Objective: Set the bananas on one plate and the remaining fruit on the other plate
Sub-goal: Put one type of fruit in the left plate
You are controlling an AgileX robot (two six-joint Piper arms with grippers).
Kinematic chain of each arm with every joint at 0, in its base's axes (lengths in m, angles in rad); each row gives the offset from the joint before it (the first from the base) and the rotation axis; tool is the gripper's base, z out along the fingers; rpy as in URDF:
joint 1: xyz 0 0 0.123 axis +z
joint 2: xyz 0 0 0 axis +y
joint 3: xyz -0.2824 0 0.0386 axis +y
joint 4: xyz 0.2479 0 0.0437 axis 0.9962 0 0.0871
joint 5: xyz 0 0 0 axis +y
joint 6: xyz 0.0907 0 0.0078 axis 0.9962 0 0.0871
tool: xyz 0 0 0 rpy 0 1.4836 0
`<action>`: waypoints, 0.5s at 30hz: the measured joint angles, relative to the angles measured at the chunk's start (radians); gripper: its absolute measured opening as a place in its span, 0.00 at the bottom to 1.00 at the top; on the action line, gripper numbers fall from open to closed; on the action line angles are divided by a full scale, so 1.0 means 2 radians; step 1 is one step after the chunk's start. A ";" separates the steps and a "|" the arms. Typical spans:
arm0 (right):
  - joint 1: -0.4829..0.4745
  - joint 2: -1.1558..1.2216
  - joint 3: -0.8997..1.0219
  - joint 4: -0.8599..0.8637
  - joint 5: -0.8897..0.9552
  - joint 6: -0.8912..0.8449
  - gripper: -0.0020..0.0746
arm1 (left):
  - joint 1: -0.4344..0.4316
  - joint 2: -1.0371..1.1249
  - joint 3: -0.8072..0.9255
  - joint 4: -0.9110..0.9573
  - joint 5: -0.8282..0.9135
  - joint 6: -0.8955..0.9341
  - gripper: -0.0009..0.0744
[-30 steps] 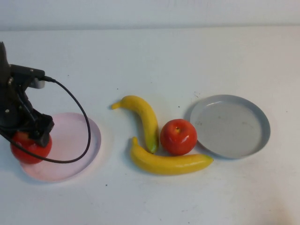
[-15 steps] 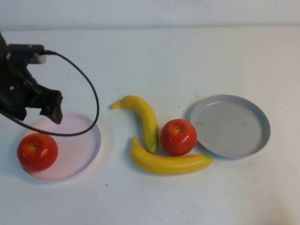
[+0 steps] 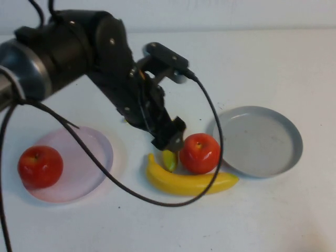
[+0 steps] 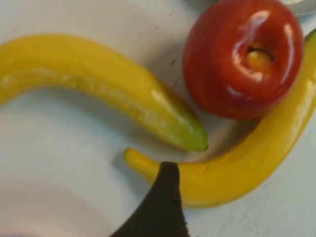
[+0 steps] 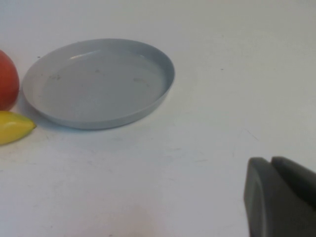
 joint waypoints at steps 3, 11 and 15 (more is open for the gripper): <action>0.000 0.000 0.000 0.000 0.000 0.000 0.00 | -0.032 0.017 0.000 0.002 -0.038 0.019 0.90; 0.000 0.000 0.000 0.000 0.000 0.000 0.00 | -0.081 0.039 0.000 0.046 -0.100 0.027 0.90; 0.000 0.000 0.000 0.000 0.000 0.000 0.00 | -0.085 0.039 0.000 0.046 -0.114 0.025 0.90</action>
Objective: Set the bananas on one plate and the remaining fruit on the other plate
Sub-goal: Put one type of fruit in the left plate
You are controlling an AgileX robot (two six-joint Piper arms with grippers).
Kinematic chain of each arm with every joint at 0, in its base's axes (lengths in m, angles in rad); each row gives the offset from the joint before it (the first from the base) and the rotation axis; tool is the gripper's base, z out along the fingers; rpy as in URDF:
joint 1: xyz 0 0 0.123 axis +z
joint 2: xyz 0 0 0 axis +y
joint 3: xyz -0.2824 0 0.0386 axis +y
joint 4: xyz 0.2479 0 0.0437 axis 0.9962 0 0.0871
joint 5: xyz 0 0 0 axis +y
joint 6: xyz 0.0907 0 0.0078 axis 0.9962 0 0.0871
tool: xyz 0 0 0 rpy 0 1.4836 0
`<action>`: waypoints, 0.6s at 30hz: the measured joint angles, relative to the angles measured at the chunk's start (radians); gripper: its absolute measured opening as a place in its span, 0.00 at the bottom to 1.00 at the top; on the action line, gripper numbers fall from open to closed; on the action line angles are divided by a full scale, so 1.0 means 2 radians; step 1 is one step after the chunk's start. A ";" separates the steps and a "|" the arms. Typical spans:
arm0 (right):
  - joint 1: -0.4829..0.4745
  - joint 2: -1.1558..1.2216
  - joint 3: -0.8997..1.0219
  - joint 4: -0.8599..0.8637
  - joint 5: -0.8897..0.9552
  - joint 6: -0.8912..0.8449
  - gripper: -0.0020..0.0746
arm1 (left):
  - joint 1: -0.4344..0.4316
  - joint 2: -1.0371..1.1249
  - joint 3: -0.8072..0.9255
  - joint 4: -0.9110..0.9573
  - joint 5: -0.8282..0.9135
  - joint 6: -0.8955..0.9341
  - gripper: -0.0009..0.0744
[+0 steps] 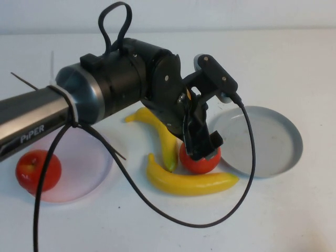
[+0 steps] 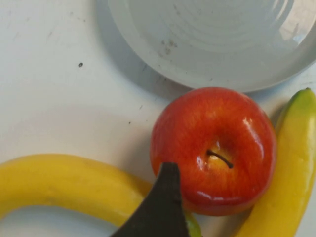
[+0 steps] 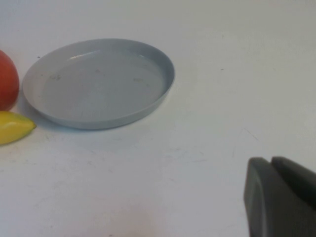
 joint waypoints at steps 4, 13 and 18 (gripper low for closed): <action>0.000 0.000 0.000 0.000 0.000 0.000 0.00 | 0.000 0.001 0.000 0.000 -0.010 -0.010 0.90; 0.000 0.000 0.000 0.000 0.000 0.000 0.00 | 0.000 0.028 0.000 0.000 -0.037 -0.017 0.90; 0.000 0.000 0.000 0.000 0.000 0.000 0.00 | 0.000 0.042 0.000 0.000 -0.057 -0.017 0.90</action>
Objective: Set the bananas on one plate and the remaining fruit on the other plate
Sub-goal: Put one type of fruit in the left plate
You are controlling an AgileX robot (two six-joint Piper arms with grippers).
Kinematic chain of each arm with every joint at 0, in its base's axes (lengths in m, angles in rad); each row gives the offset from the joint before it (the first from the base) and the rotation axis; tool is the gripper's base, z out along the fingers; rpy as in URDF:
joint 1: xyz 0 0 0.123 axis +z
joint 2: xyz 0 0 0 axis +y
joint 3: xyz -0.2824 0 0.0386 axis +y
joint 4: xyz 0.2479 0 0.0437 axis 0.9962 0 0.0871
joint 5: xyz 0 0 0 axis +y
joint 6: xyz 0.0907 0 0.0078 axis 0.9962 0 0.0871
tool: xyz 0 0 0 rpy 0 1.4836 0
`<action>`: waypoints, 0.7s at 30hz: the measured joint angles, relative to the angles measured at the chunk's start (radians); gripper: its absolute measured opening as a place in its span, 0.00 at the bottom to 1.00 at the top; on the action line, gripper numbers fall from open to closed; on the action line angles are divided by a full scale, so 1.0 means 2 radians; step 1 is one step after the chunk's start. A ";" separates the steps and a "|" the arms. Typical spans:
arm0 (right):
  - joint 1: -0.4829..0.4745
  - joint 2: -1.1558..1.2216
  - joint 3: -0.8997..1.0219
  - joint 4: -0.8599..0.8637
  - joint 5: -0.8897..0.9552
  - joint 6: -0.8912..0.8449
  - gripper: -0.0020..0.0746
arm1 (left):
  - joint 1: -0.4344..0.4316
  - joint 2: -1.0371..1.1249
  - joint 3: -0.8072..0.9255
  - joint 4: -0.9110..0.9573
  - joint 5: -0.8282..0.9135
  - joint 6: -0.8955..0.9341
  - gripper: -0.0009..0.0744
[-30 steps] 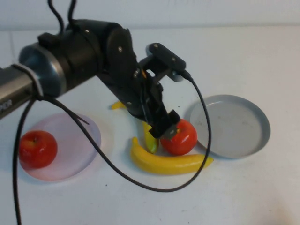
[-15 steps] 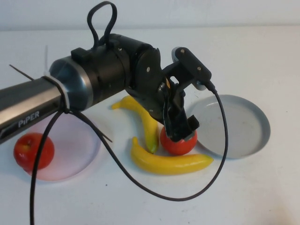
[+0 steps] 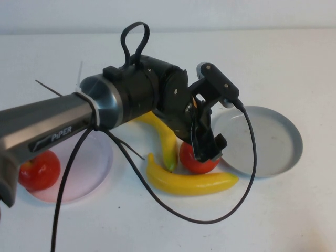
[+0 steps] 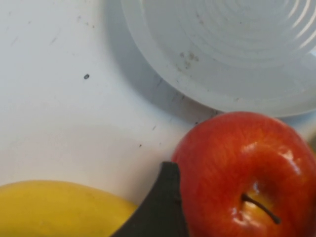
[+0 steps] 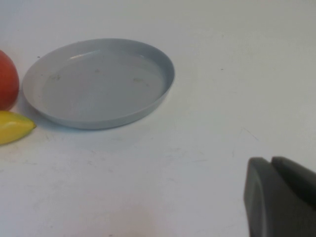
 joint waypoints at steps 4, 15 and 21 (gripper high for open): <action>0.000 0.000 0.000 0.000 0.000 0.000 0.00 | 0.000 0.008 0.000 0.021 -0.002 0.000 0.90; 0.000 0.000 0.000 0.000 0.000 0.000 0.00 | 0.000 0.027 0.000 0.033 -0.001 0.000 0.89; 0.000 0.000 0.000 0.000 0.000 0.000 0.00 | 0.000 0.027 0.000 0.036 0.001 0.000 0.77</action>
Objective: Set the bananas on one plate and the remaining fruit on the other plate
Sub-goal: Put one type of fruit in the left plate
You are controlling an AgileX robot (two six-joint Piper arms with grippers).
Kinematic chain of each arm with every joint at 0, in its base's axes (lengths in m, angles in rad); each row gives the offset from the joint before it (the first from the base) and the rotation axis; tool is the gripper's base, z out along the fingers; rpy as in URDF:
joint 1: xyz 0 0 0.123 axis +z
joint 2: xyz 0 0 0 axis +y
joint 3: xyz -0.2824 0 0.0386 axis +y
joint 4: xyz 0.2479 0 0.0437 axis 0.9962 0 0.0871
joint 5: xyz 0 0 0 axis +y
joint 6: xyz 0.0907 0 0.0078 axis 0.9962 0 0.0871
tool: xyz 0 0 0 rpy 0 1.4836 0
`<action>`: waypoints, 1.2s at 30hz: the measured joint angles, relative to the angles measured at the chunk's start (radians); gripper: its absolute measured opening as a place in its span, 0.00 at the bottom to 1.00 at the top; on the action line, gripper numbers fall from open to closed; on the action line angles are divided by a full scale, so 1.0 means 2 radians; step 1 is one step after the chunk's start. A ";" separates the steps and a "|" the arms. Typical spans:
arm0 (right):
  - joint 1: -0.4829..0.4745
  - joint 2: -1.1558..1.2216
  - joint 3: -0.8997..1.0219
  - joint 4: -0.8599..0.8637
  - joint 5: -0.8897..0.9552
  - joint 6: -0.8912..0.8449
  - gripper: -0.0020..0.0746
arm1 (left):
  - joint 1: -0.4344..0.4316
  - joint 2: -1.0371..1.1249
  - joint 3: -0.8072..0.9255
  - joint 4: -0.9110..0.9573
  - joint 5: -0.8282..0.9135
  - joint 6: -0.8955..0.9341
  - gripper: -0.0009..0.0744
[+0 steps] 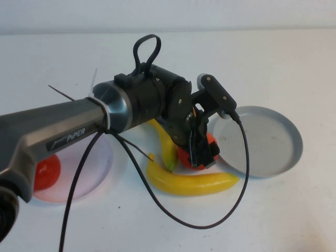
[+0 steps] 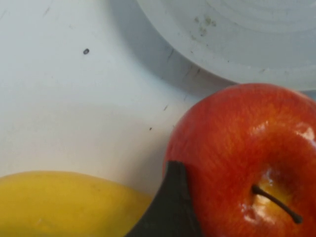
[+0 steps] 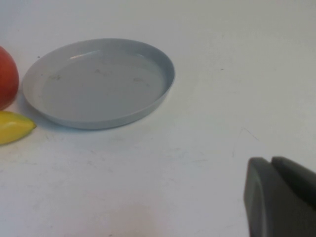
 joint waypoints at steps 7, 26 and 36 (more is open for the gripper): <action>0.000 0.000 0.000 0.000 0.000 0.000 0.00 | 0.000 -0.018 -0.022 0.013 0.071 -0.005 0.77; 0.000 0.000 0.000 0.000 0.000 0.000 0.00 | 0.172 -0.054 -0.052 0.097 0.256 -0.178 0.77; 0.000 0.000 0.000 0.000 0.000 0.000 0.00 | 0.232 -0.054 -0.004 0.043 0.253 -0.133 0.78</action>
